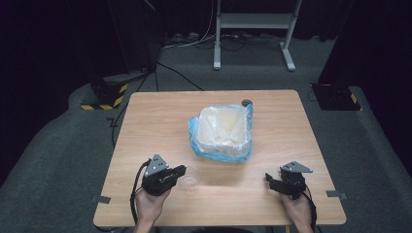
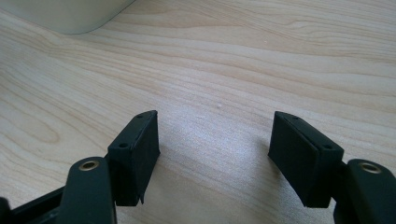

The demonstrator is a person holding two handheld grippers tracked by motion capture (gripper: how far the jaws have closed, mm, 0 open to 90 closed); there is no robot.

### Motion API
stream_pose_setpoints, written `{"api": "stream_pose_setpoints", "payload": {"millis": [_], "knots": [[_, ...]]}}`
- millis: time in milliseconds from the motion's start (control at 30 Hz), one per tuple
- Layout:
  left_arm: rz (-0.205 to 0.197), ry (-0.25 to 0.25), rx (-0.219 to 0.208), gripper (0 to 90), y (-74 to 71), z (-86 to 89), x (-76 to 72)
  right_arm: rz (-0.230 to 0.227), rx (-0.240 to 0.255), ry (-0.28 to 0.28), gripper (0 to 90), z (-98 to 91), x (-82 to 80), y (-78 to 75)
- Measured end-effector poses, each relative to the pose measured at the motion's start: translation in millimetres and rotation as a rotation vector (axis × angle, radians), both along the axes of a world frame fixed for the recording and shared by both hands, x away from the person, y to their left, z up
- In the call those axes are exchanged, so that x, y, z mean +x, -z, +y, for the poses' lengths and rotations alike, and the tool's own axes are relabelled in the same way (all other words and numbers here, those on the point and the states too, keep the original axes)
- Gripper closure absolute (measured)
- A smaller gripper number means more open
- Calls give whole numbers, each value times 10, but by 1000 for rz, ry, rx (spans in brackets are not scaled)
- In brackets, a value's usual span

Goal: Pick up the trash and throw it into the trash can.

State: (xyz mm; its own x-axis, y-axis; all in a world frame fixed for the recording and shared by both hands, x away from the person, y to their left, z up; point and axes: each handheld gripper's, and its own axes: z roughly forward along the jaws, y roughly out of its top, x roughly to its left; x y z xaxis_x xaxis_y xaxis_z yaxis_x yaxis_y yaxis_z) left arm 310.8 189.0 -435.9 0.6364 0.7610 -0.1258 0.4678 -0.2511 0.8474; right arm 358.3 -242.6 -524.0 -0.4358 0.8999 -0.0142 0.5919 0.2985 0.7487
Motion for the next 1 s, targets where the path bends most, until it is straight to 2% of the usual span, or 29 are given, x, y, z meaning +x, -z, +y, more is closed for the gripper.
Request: {"api": "stream_pose_setpoints", "payload": {"millis": [267, 400, 467, 533, 633, 700, 800, 1000], "knots": [[-5, -1, -18, 845, -109, 6, 74, 0, 0, 0, 328, 0, 0, 0], [-14, 0, -28, 845, -234, 7, 120, 0, 0, 0, 328, 0, 0, 0], [-13, 1, -30, 845, -278, 10, 139, 0, 0, 0, 328, 0, 0, 0], [4, -4, -36, 845, -330, 9, 165, 0, 0, 0, 328, 0, 0, 0], [13, -21, -9, 845, -435, -6, 169, 0, 0, 0, 328, 0, -1, 0], [11, -23, -6, 845, -471, -6, 171, 0, 0, 0, 328, 0, -1, 0], [8, -26, -8, 845, -601, -15, 192, 0, 1, 1, 327, 1, -1, 0], [23, -19, -9, 845, -660, -34, 244, 0, 2, 5, 326, 0, -3, 1]]}}
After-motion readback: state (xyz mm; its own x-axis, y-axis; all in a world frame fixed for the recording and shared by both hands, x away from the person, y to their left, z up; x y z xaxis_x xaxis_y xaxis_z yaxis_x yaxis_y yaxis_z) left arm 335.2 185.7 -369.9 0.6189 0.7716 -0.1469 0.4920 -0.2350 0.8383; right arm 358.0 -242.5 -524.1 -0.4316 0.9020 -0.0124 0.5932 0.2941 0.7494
